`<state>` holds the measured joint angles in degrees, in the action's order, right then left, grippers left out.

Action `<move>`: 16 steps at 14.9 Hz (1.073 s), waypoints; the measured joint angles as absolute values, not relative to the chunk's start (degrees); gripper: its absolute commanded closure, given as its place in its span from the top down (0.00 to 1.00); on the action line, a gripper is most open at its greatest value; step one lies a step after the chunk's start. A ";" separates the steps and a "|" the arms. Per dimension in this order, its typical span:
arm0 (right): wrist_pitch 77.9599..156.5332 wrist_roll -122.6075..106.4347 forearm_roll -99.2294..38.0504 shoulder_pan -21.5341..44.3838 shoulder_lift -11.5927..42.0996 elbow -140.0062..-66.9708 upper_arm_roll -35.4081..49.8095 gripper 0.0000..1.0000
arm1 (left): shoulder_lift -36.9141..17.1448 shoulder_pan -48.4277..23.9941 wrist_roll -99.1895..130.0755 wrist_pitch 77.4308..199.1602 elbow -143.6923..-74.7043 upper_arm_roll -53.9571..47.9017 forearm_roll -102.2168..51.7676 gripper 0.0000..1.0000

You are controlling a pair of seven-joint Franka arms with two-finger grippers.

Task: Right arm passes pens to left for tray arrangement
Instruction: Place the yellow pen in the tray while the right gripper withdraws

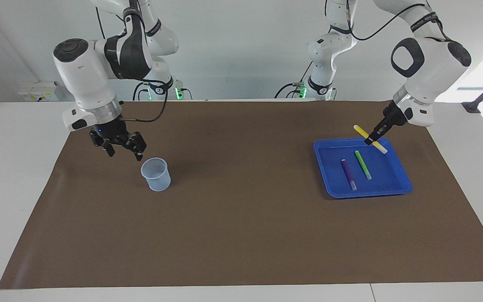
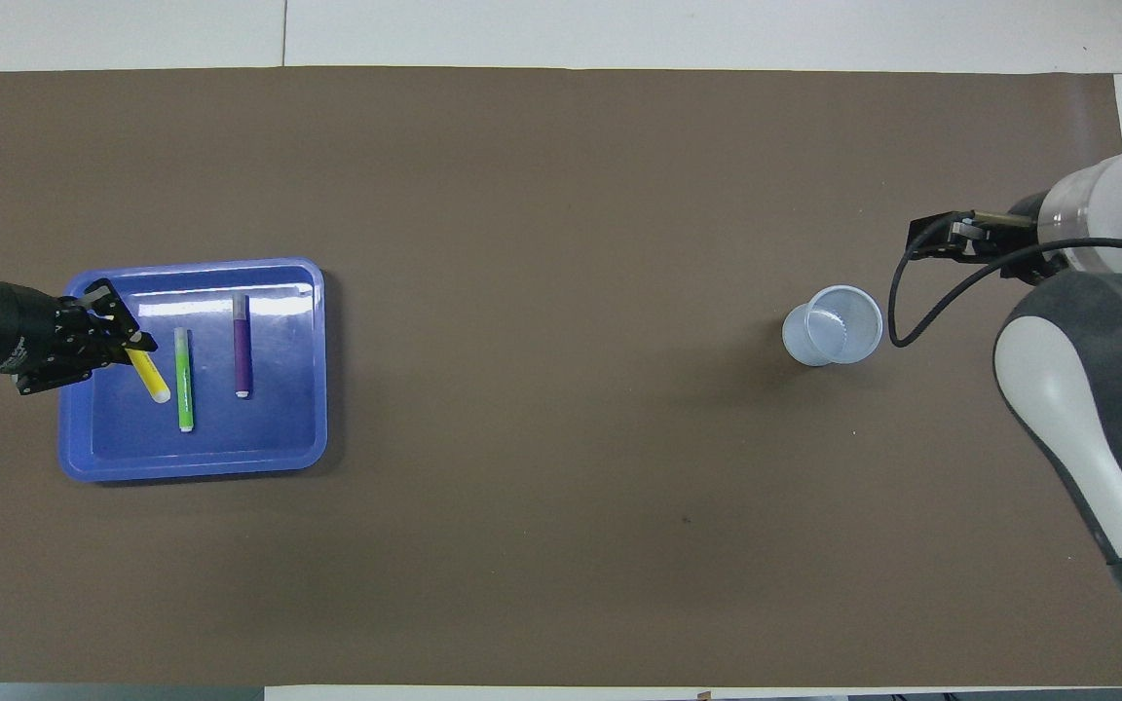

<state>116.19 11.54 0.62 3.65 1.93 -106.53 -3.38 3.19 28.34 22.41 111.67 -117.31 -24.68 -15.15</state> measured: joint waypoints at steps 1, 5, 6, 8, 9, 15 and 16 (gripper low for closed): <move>115.02 9.99 1.65 3.20 1.72 -105.78 -3.65 1.00 | 1.41 29.50 17.41 112.59 -117.57 -24.66 -13.63 0.00; 107.91 6.49 2.87 2.59 0.83 -100.30 -3.65 1.00 | -5.49 32.13 3.82 116.52 -117.79 -24.50 -5.86 0.00; 105.77 6.08 3.00 2.59 0.61 -98.60 -3.65 1.00 | -6.91 32.11 2.54 117.63 -117.85 -24.55 -3.51 0.00; 101.06 4.95 3.33 2.60 0.26 -94.98 -3.63 1.00 | -9.50 32.07 0.28 119.80 -118.15 -24.66 0.25 0.00; 98.61 4.51 3.39 2.61 0.19 -93.19 -3.60 1.00 | -10.62 32.05 -1.07 120.77 -118.31 -24.69 1.88 0.00; 89.72 4.12 3.38 2.66 0.16 -89.17 -2.31 1.00 | -13.71 32.95 -3.53 122.32 -118.92 -24.54 5.21 0.00; 89.61 4.12 3.38 2.66 0.17 -89.32 -2.05 1.00 | -13.71 32.95 -3.53 122.32 -119.21 -24.55 5.24 0.00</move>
